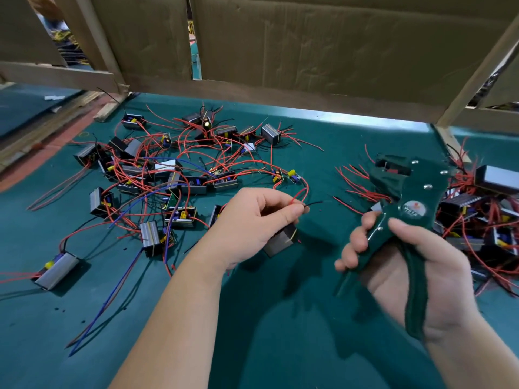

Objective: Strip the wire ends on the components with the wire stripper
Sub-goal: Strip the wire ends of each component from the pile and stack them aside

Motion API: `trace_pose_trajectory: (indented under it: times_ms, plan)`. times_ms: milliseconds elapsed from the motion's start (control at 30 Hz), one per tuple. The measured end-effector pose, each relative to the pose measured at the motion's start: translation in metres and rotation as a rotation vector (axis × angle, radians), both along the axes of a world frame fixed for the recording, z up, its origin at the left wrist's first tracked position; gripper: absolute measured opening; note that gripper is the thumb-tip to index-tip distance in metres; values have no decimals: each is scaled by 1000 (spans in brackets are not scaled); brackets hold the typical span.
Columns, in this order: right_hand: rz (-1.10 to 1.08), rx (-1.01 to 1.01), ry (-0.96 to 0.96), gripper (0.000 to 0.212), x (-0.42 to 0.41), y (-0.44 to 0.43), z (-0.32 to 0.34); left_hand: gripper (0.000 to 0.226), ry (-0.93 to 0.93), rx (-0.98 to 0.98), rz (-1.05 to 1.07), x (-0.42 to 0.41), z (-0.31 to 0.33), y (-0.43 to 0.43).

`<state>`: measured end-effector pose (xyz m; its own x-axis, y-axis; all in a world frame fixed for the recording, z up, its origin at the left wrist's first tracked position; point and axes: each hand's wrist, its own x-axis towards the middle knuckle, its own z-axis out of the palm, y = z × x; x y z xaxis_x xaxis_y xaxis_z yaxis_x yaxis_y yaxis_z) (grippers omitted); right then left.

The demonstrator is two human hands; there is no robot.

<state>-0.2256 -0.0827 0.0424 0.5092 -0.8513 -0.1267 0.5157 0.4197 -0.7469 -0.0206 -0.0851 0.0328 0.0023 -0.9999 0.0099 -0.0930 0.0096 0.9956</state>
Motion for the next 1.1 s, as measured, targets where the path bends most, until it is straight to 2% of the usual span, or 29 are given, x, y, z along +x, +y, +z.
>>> trace_pose_trajectory:
  times_ms: [133,267,400,600,700,767,867,933,1000,1100]
  plan:
    - [-7,9,10,54,8,7,-7,13,27,-26,91,-6,-1,-4]
    - [123,-61,91,61,21,16,-11,11,266,-33,183,-14,-1,-6]
    - [274,-123,207,54,26,23,-13,18,383,34,166,-25,0,-4]
    - [199,-163,274,26,28,24,-11,33,676,97,204,-34,5,-3]
    - [157,-153,283,41,26,23,-12,36,772,124,154,-34,2,-5]
    - [90,-145,303,52,22,20,-11,28,780,84,134,-33,0,-6]
    - [-64,-180,320,40,16,16,-5,11,673,-14,233,-28,-4,-8]
    - [-181,-171,255,34,11,10,0,11,623,-42,285,-23,-5,-9]
    - [-286,-166,213,47,7,5,2,12,581,-42,335,-19,-6,-10]
    - [-364,-132,169,42,1,-1,3,16,544,-16,388,-16,-6,-11]
